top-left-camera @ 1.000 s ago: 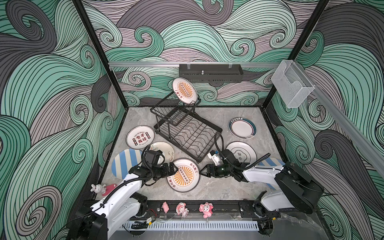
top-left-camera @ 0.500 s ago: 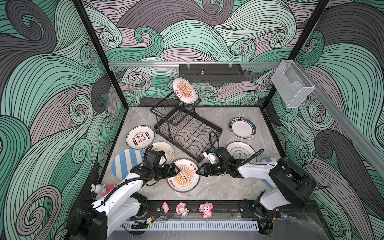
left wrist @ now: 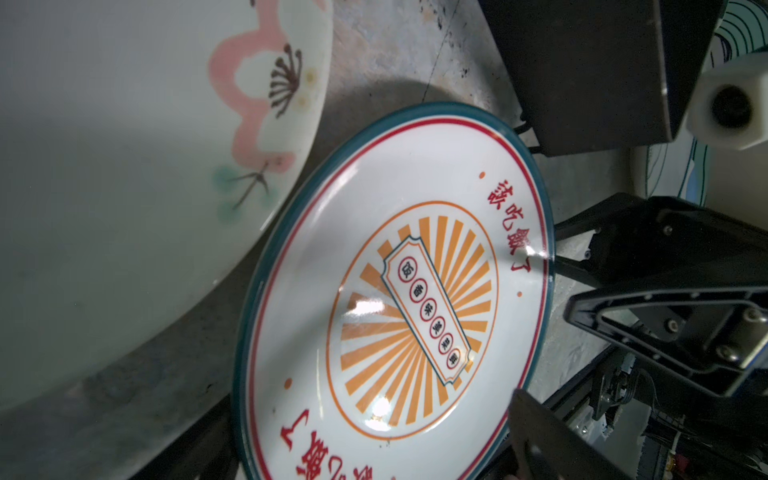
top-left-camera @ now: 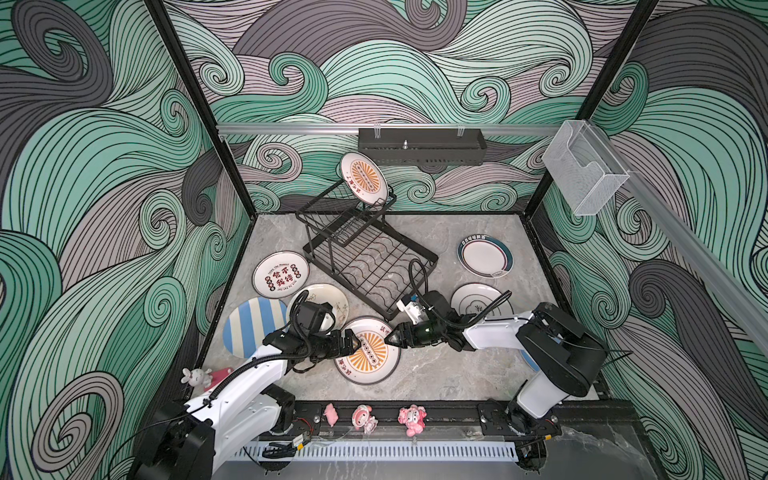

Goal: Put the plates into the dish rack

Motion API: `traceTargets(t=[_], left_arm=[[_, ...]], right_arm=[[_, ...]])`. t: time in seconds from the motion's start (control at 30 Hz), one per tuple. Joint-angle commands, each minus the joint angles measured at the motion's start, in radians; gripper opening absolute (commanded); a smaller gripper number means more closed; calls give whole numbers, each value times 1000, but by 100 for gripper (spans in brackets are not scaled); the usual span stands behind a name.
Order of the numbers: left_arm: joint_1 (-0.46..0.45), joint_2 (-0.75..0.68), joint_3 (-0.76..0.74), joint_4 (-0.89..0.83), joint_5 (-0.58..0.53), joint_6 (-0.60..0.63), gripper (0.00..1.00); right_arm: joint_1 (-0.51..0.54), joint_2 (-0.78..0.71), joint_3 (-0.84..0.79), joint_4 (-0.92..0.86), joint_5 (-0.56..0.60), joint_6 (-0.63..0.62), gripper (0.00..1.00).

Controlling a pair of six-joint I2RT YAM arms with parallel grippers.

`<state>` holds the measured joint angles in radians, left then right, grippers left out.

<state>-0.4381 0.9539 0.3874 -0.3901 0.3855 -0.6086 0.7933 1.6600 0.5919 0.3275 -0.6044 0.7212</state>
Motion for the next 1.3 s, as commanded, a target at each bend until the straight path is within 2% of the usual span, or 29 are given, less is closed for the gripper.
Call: traceTargets(t=[0.0,0.4,0.73,1.27], left_arm=[[-11,-9,14,-10,1,15,99],[-41,-3,27,6,12,23,99],[-78,6,45,9,10,30,99],[-110,18,77,20,2,14,99]], right_arm=[[31,23,-43,-50,43,74,61],[37,-18,-60,-102,118,106,44],[37,-43,-63,-95,121,110,23],[34,-207,-125,-114,188,145,6]])
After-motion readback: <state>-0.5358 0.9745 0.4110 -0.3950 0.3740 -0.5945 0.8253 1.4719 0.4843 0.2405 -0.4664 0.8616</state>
